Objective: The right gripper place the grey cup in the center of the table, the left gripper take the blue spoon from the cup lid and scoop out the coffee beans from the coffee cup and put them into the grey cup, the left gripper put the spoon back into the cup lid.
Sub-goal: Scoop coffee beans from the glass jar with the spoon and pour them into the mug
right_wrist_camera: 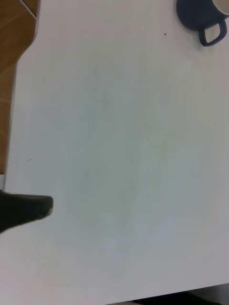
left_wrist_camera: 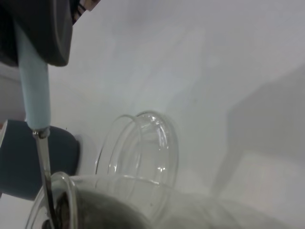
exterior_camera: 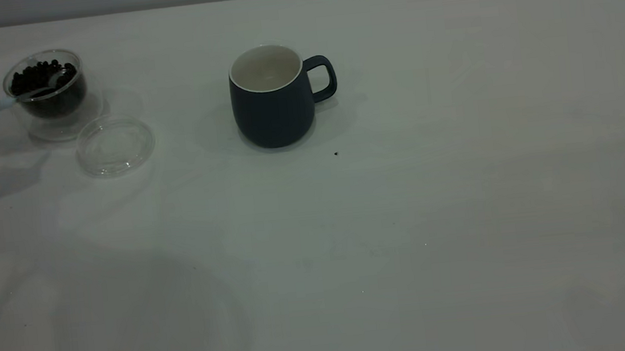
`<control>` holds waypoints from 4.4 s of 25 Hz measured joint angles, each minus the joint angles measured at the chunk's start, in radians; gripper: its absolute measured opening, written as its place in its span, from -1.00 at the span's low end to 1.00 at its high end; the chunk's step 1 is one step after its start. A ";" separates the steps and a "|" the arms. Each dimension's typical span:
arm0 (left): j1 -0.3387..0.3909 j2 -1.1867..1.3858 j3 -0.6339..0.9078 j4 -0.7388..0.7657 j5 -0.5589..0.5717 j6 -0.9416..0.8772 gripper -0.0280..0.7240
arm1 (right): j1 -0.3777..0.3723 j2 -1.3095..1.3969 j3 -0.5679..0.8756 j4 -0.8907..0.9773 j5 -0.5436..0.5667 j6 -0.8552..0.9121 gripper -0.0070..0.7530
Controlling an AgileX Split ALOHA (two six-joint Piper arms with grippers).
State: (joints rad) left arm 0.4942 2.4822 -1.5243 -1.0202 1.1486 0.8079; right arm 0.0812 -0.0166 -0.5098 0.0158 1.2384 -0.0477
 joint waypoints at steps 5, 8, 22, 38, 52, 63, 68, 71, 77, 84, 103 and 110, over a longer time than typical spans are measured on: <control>0.045 0.000 0.000 -0.020 0.006 0.004 -0.57 | 0.000 0.000 0.000 0.000 0.000 0.000 0.21; 0.057 0.000 0.000 -0.021 0.007 0.022 -0.57 | 0.000 0.000 0.000 0.000 0.000 0.000 0.21; 0.056 0.042 0.000 -0.071 0.008 0.065 -0.57 | 0.000 0.000 0.000 0.000 0.000 0.000 0.21; 0.054 0.102 -0.001 -0.131 0.017 0.053 -0.57 | 0.000 0.000 0.000 0.000 0.000 0.000 0.21; 0.054 0.102 -0.001 -0.146 0.017 0.042 -0.57 | 0.000 0.000 0.000 0.000 0.000 0.000 0.21; 0.054 0.074 -0.001 -0.141 0.011 0.034 -0.57 | 0.000 0.000 0.000 0.000 0.000 0.000 0.21; 0.054 0.064 -0.001 -0.130 0.009 0.031 -0.57 | 0.000 0.000 0.000 0.000 0.000 0.000 0.21; 0.054 0.050 -0.001 -0.131 0.008 0.030 -0.57 | 0.000 0.000 0.000 0.000 0.000 0.000 0.21; 0.054 0.042 -0.001 -0.129 0.008 0.023 -0.57 | 0.000 0.000 0.000 0.000 0.000 0.000 0.21; 0.054 0.039 -0.001 -0.127 0.008 0.008 -0.57 | 0.000 0.000 0.000 0.000 0.000 0.000 0.21; 0.054 -0.016 0.024 -0.070 0.008 -0.018 -0.57 | 0.000 0.000 0.000 0.000 0.000 0.000 0.21; 0.054 -0.030 0.029 -0.059 0.008 -0.016 -0.57 | 0.000 0.000 0.000 0.000 0.000 0.000 0.21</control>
State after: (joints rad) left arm 0.5482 2.4525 -1.4956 -1.0793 1.1570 0.7915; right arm 0.0812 -0.0166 -0.5098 0.0158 1.2384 -0.0477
